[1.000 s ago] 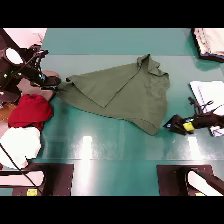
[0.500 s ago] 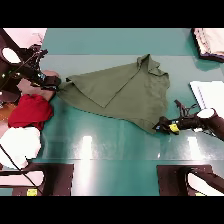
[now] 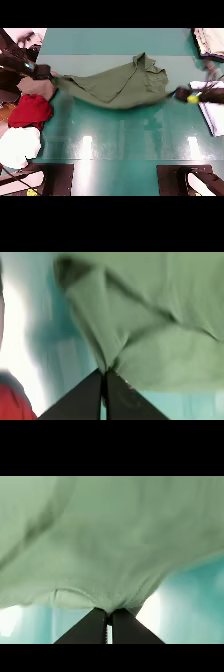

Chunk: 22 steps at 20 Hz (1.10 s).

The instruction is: Fold the shirts.

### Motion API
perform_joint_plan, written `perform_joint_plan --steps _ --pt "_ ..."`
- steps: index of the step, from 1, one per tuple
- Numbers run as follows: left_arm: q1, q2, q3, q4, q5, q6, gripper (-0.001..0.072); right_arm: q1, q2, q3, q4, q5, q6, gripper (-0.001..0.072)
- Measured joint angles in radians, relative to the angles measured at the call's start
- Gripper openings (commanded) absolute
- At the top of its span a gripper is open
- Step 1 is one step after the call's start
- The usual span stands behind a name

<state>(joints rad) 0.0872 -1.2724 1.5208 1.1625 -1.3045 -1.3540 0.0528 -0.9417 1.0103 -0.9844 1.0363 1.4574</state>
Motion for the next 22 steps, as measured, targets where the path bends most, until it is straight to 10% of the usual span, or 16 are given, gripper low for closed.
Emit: perform_joint_plan --steps 11,22 --pt "0.000 0.309 0.511 -0.145 0.206 -0.028 0.0022 -0.264 0.080 0.725 -0.033 0.077 -0.079 0.0024" --pt "0.000 0.484 0.555 -0.261 0.215 -0.069 0.0021 -0.422 0.077 1.028 -0.035 0.293 -0.117 0.0021"
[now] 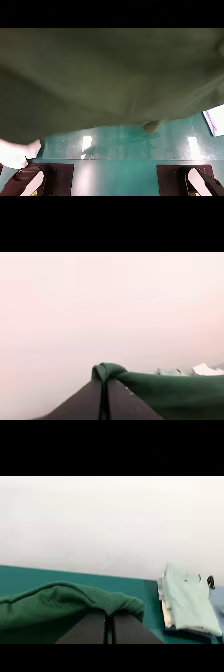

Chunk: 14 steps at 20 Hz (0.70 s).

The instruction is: Fold the shirts.

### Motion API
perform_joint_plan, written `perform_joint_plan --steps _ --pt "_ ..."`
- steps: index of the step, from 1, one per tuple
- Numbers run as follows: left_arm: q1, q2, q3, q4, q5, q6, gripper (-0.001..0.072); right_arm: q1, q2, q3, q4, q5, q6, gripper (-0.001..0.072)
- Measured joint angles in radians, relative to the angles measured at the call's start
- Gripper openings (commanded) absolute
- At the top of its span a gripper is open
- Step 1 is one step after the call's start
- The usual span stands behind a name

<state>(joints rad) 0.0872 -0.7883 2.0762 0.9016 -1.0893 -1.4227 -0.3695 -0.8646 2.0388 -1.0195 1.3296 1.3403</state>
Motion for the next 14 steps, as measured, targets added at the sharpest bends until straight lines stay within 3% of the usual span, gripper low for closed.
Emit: perform_joint_plan --steps 5,9,14 --pt "0.000 -0.043 -0.287 0.059 -0.087 -0.052 0.0022 0.081 -0.152 -0.070 -0.005 0.124 0.037 0.0021" --pt "0.000 -0.211 -0.542 0.082 -0.108 -0.060 0.0022 0.251 -0.400 -0.105 -0.098 0.196 0.086 0.0021" --pt "0.000 -0.513 -0.647 0.071 0.005 -0.003 0.0022 0.356 -0.711 -0.115 -0.171 0.139 0.114 0.0021"
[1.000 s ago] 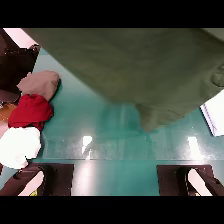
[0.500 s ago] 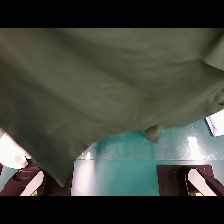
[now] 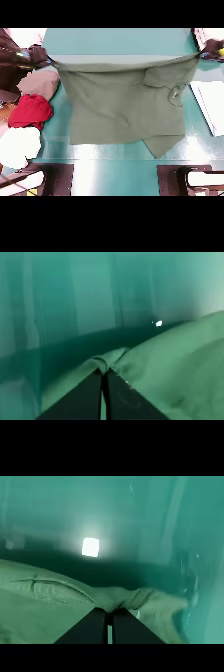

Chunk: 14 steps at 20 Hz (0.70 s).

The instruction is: Fold the shirts.

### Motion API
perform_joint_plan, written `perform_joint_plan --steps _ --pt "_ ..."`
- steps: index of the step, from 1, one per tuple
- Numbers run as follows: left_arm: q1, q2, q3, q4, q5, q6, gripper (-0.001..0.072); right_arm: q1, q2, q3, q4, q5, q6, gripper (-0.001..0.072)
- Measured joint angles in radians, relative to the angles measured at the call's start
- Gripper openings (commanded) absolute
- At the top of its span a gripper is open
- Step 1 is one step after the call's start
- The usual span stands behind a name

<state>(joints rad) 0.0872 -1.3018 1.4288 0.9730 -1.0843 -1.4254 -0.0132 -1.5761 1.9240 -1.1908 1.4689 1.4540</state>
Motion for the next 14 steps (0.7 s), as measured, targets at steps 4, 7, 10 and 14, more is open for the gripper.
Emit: perform_joint_plan --steps 4,7,10,14 --pt "0.000 -0.146 -0.016 -0.096 0.224 0.096 0.0022 0.019 -0.130 -0.001 -0.022 -0.186 0.004 0.0021" --pt "0.000 -0.205 -0.019 -0.194 0.343 0.204 0.0022 0.023 -0.169 -0.001 -0.031 -0.325 0.001 0.0021" --pt "0.000 -0.228 -0.020 -0.224 0.362 0.264 0.0021 0.023 -0.184 -0.002 -0.038 -0.365 -0.029 0.0020" --pt "-0.008 -0.238 -0.043 -0.186 0.238 0.292 0.0021 0.029 -0.172 -0.065 -0.088 -0.286 -0.069 0.0020"
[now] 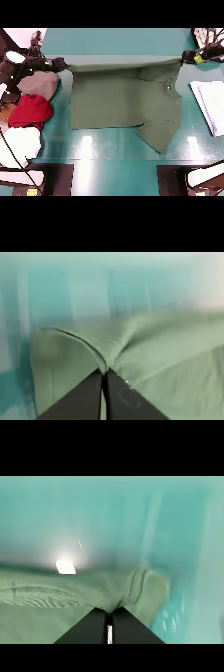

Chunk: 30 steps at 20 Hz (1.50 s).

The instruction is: Fold the shirts.

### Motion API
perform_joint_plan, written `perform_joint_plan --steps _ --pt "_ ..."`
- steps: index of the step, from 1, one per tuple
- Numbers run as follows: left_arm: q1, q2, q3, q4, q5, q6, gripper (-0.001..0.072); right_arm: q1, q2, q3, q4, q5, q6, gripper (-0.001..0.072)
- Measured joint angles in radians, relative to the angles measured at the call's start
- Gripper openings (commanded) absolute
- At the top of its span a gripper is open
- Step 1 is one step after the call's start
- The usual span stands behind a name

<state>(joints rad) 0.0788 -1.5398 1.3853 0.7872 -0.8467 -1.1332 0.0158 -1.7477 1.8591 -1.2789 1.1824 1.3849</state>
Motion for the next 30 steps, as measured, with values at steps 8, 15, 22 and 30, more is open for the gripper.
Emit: perform_joint_plan --steps 8,15,22,30 --pt "-0.011 -0.003 -0.136 0.096 -0.085 -0.019 0.0648 0.005 0.079 -0.325 -0.031 0.012 -0.008 0.0385" --pt "0.050 0.037 -0.146 0.143 -0.277 -0.079 0.0644 -0.032 0.134 -0.357 0.000 0.164 0.006 0.0409" --pt "0.127 0.285 -0.491 0.190 -0.382 -0.074 0.0645 -0.180 0.382 -0.590 0.145 0.269 -0.073 0.0408" --pt "0.137 0.375 -0.778 0.060 -0.322 -0.010 0.0645 -0.299 0.541 -0.760 0.252 0.283 -0.112 0.0408"
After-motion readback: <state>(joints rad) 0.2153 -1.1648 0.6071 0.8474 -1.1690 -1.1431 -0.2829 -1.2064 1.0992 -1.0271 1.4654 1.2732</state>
